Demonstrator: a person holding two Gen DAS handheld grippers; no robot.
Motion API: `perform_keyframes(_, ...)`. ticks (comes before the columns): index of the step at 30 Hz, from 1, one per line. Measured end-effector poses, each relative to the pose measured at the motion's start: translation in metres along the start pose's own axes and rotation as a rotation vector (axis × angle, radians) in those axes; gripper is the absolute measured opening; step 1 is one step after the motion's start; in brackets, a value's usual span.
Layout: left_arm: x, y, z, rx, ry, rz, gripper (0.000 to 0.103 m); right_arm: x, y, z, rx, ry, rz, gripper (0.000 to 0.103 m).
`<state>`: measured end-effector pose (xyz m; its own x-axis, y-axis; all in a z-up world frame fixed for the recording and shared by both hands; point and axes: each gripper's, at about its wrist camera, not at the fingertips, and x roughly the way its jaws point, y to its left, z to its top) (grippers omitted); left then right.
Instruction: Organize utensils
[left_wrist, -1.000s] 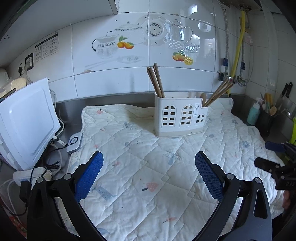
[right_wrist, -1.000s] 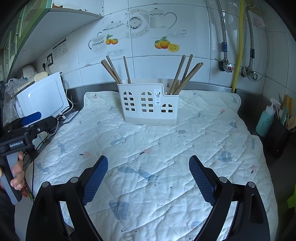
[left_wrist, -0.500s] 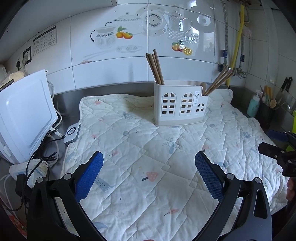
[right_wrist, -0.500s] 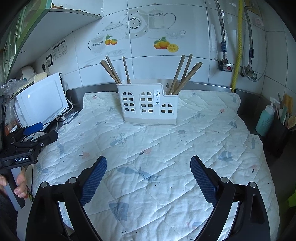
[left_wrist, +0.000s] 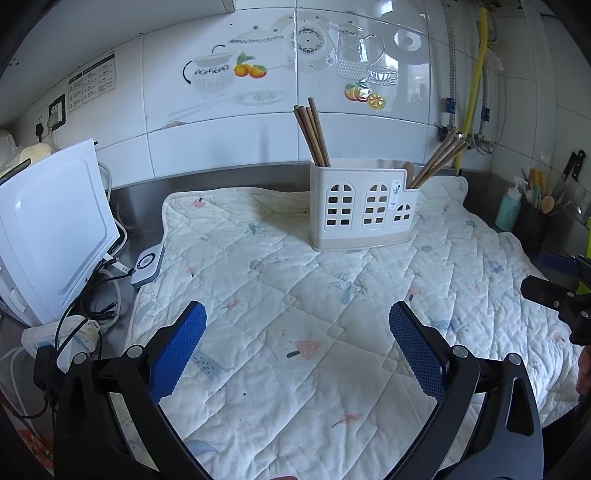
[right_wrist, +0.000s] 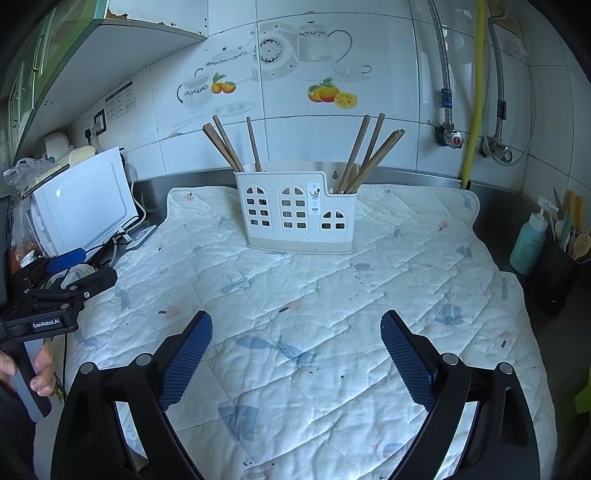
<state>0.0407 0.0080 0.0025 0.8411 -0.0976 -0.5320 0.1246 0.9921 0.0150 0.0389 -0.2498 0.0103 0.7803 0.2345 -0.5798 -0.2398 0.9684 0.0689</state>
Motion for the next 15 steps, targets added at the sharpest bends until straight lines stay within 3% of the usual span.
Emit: perform_keyframes(15, 0.0048, -0.0029, -0.0041, -0.006, 0.02, -0.004, 0.098, -0.0003, -0.0014, -0.0015, 0.008, -0.002, -0.001, 0.089)
